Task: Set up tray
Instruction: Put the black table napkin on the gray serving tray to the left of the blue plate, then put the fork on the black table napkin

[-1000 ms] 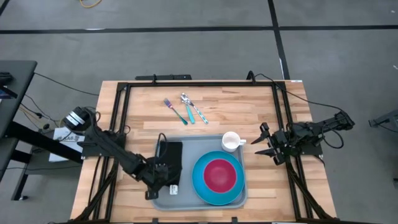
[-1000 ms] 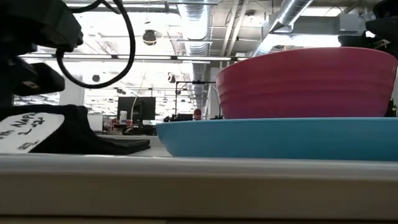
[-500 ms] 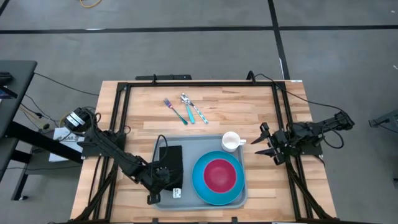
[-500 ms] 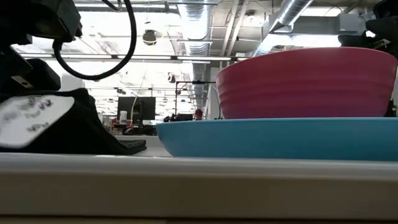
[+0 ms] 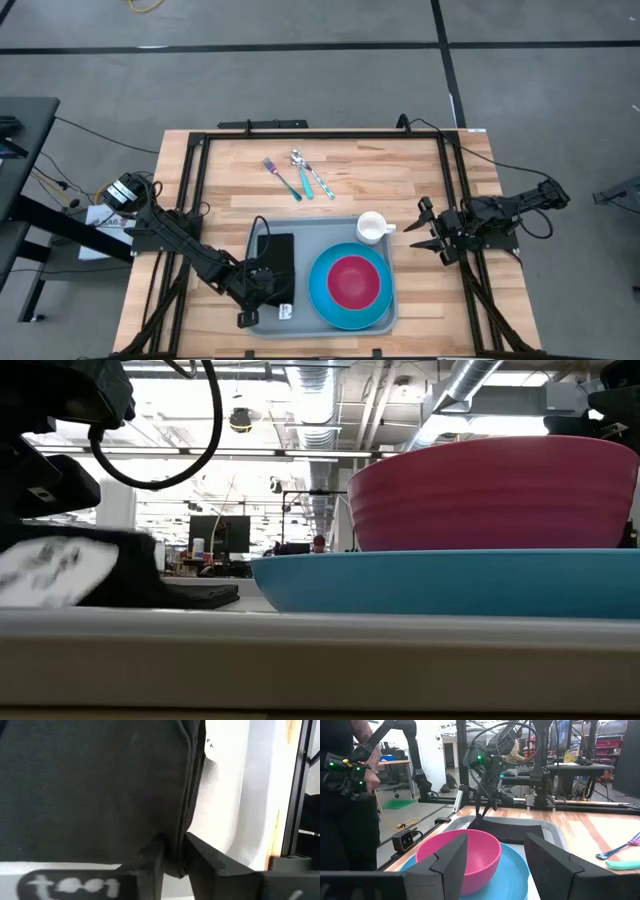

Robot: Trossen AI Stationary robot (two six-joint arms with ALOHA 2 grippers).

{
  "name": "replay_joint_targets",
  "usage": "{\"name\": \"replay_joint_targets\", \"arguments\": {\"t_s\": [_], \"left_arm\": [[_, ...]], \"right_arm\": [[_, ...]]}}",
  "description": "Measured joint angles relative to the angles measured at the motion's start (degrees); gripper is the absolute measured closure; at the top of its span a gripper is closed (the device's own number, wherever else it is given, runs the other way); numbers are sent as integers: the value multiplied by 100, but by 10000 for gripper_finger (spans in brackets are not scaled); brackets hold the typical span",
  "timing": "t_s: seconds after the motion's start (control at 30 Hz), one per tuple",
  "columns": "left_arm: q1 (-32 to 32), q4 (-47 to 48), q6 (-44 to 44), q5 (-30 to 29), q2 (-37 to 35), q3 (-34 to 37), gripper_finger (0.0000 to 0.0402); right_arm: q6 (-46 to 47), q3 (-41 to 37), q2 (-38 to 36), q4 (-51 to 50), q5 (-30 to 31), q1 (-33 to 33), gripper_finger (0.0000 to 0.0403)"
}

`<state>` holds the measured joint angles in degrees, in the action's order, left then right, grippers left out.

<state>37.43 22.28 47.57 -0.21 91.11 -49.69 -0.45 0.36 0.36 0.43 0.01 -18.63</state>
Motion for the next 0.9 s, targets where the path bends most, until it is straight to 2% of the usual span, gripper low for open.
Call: {"name": "replay_joint_targets", "arguments": {"t_s": [0.33,0.5,0.6,0.73,0.9], "left_arm": [[0,-17,14,293,0,-67,300],[-111,293,17,560,-7,-585,298],[-300,789,-85,221,-126,-1112,298],[-770,1503,-301,-712,-313,-1841,301],[-2058,1937,-413,-1058,-348,-2339,297]], "right_arm": [[0,0,0,0,-1,0,214],[0,0,0,0,-2,0,214],[0,0,0,0,0,0,214],[0,0,0,0,-1,1,214],[0,0,0,0,0,2,214]]}}
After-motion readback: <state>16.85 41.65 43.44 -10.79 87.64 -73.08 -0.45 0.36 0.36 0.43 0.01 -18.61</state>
